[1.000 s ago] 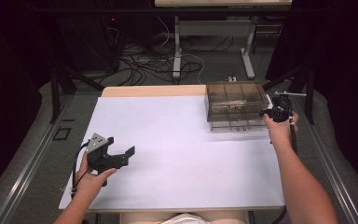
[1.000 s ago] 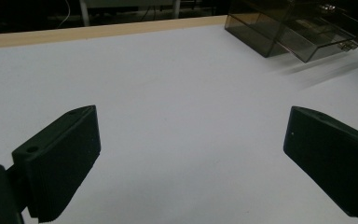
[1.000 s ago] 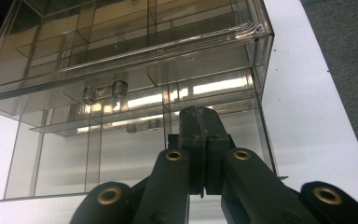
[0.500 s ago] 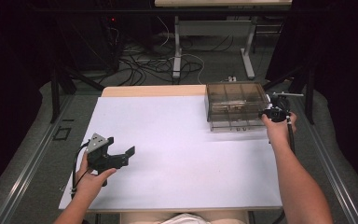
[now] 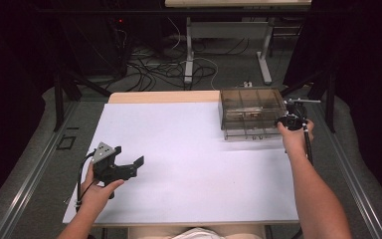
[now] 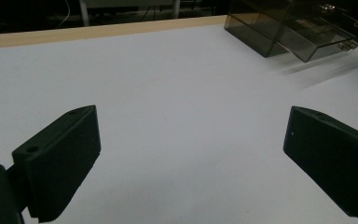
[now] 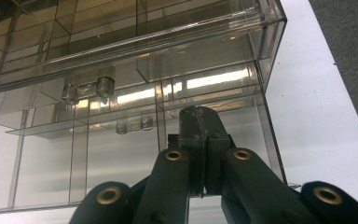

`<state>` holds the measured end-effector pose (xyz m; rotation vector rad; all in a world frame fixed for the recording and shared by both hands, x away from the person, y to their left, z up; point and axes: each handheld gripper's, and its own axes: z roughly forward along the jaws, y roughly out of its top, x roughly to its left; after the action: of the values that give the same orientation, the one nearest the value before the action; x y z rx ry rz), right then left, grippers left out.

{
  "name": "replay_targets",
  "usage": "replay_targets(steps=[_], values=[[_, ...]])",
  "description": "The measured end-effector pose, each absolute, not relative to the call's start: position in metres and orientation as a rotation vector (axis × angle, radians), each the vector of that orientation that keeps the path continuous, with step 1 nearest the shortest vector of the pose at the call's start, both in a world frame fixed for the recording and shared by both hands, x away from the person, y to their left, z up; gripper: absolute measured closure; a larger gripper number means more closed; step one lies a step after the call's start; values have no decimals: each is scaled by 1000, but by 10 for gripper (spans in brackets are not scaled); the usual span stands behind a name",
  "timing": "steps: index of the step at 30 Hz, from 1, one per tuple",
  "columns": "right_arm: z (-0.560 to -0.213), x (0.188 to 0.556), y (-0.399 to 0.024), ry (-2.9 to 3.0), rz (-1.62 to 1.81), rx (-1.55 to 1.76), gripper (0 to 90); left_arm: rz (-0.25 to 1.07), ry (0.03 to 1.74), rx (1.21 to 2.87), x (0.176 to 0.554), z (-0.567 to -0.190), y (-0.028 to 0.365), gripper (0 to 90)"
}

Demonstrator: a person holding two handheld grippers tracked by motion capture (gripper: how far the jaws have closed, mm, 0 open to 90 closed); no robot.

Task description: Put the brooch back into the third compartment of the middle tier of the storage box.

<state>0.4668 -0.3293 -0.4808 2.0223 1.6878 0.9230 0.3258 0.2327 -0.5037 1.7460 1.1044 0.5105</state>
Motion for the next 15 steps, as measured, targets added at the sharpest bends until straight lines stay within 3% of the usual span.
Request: replay_targets(steps=[2, 15], values=[[-481, 467, -329, 1688, 921, 2021, 896, 510, 1104, 1745, 326, -504, 233, 43], [-476, 464, -328, 1692, 966, 1927, 661, 511, 1104, 1746, 326, -504, 232, 43]])
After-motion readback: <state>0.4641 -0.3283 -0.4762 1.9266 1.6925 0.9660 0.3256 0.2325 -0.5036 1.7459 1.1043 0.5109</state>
